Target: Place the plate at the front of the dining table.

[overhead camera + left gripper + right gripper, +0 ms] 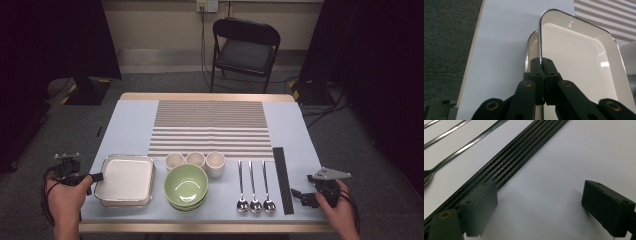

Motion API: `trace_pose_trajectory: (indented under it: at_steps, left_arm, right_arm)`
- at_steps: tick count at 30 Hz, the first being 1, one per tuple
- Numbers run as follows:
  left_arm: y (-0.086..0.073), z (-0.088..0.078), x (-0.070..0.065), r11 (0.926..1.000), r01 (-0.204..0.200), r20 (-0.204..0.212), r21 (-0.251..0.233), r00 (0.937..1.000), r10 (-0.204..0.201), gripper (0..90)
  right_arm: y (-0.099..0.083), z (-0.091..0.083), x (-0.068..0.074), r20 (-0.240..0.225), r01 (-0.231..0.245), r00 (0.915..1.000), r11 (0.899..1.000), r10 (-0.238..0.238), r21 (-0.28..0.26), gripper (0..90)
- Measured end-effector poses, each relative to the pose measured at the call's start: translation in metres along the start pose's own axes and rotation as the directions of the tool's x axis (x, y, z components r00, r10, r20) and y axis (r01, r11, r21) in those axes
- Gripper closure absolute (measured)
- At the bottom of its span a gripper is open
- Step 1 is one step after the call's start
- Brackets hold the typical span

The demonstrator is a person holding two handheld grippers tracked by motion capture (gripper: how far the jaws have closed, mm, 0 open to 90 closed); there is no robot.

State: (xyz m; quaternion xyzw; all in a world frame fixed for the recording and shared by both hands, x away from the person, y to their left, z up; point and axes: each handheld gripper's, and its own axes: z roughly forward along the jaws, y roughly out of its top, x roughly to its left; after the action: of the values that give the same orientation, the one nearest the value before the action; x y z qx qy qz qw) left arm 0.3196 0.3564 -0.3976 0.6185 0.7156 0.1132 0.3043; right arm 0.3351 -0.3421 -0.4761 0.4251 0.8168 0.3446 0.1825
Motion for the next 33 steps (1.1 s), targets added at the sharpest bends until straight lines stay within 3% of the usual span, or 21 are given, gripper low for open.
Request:
trace_pose_trajectory:
  at_steps: [10, 13, 21, 33]
  left_arm:
    - [0.014, -0.006, -0.006, 0.9999, 0.002, 0.007, -0.014, 1.0000, -0.002, 88.6]
    - [0.019, -0.008, -0.009, 0.9996, 0.009, 0.033, -0.027, 0.9994, -0.008, 88.6]
    - [0.038, -0.017, -0.021, 0.9985, 0.010, 0.036, -0.053, 0.9993, -0.008, 88.6]
    - [0.062, -0.022, -0.044, 0.9973, -0.038, 0.031, -0.063, 0.9987, 0.040, 88.6]
  right_arm:
    - [0.000, 0.000, 0.000, 0.001, 0.002, 1.0000, 1.000, -0.002, 0.000, 12.3]
    - [0.000, 0.000, 0.000, 0.001, 0.002, 1.0000, 1.000, -0.002, 0.000, 12.3]
    - [0.000, 0.000, 0.000, 0.002, 0.003, 1.0000, 1.000, -0.003, -0.001, 12.3]
    - [0.000, 0.000, 0.000, 0.002, 0.001, 1.0000, 1.000, -0.001, 0.000, 12.3]
